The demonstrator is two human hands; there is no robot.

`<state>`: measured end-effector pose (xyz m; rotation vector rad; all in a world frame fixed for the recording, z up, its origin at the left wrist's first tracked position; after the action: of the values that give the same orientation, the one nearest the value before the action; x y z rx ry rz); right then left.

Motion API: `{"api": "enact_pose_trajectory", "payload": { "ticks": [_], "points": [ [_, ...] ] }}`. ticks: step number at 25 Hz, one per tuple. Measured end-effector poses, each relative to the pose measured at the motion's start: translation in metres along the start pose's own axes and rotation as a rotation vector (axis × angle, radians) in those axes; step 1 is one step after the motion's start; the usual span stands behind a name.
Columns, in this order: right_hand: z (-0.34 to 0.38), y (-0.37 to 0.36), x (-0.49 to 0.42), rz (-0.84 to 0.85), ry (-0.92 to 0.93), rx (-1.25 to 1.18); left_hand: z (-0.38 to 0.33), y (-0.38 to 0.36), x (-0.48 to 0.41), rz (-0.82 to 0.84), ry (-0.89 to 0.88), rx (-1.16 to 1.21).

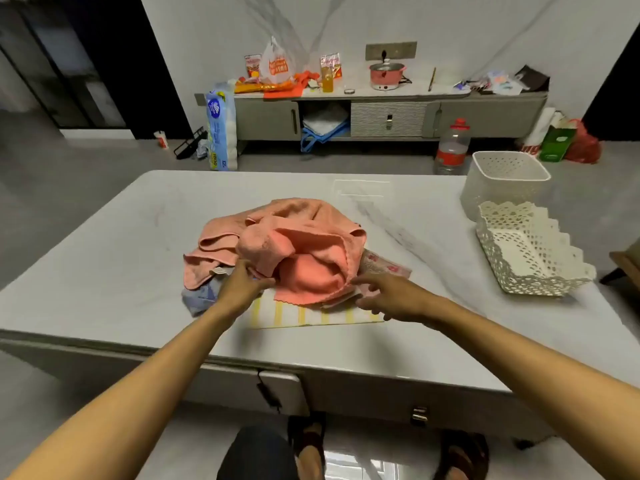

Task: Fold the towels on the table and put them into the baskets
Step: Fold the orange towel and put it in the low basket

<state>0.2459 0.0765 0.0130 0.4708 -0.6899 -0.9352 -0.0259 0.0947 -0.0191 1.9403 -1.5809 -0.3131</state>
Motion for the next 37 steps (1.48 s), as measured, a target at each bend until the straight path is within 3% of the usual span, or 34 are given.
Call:
{"api": "enact_pose_trajectory", "payload": {
  "ticks": [4,8,12,15,18,22,26,30,33,37],
  "points": [
    [-0.015,-0.017,-0.077,-0.044,0.028,0.103,0.017,-0.010,-0.057,-0.132,0.013,-0.066],
    [-0.022,0.008,-0.101,-0.372,0.044,0.017,0.022,0.010,-0.087,-0.342,-0.062,-0.200],
    [-0.005,0.056,-0.077,-0.584,0.041,-0.358,-0.029,0.052,-0.061,-0.480,-0.112,0.089],
    [0.041,0.104,-0.032,-0.669,0.184,-0.567,-0.093,0.095,-0.028,-0.511,-0.195,0.348],
    [0.085,0.155,0.033,-0.726,0.324,-0.663,-0.168,0.131,0.025,-0.545,-0.333,0.379],
    [0.108,0.194,0.128,-0.731,0.414,-0.790,-0.232,0.129,0.096,-0.322,-0.445,0.320],
    [0.093,0.197,0.181,-0.658,0.426,-0.906,-0.234,0.078,0.126,0.096,-0.299,0.332],
    [0.031,0.189,0.168,-0.664,0.265,-0.823,-0.219,0.016,0.113,0.382,-0.163,0.412],
    [-0.027,0.185,0.132,-0.719,0.103,-0.685,-0.194,-0.029,0.074,0.430,-0.137,0.484],
    [-0.124,0.136,0.071,-0.714,-0.157,-0.448,-0.126,-0.105,0.018,0.244,-0.084,0.449]
  ]
}}
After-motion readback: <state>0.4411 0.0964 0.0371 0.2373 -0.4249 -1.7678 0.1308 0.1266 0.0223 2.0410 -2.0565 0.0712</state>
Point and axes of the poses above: each hand's wrist, its own x-axis away from the middle knuckle, its own y-axis out of the back of the hand, z = x × y, the point moved 10 cm from there along -x, towards the middle knuckle, and after that the axes turned 2 degrees about -x, right-handed, at the moved point
